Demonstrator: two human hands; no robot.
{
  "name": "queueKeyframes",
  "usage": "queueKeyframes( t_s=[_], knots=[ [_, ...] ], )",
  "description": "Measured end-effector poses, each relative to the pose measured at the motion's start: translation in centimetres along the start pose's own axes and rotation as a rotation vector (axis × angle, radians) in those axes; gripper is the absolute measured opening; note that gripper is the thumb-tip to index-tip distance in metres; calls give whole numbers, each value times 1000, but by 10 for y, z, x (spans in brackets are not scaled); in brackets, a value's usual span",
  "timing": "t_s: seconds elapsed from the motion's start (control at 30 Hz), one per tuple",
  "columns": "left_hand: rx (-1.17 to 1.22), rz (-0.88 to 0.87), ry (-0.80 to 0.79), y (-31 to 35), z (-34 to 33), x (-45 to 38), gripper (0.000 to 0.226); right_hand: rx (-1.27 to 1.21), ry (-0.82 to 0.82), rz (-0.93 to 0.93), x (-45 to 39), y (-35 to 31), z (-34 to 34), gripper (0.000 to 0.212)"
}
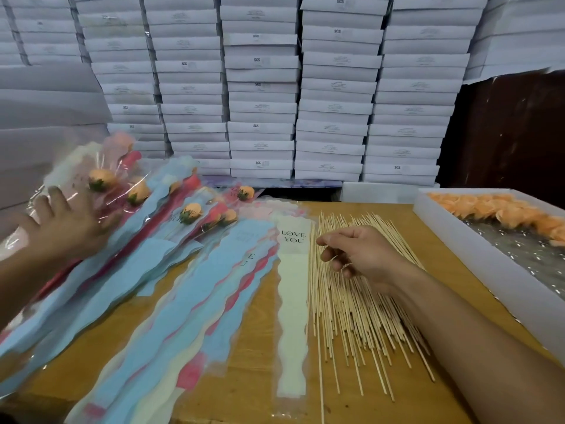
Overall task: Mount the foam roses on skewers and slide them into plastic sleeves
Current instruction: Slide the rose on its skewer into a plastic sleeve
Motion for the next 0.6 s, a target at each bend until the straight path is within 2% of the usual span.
queueKeyframes(
  t_s=[0.13,0.27,0.4,0.6],
  knots=[
    [-18,-84,34,1,-5,15,91,18,-3,2,-1,2,-1,14],
    [41,-189,94,38,20,21,95,25,-29,18,-2,2,-8,14],
    [158,-315,60,125,39,46,96,19,-16,27,-2,1,-5,13],
    [365,-494,-158,283,30,123,76,17,69,30,-10,2,21,14]
  ],
)
Point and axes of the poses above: each hand's wrist, its own x-axis away from the middle knuckle, its own z-axis out of the back of the hand, y = z × x, the point moved 7 cm from there along -x, towards the middle knuckle, and after that the axes turned 4 degrees about -z, right-handed, at the moved point
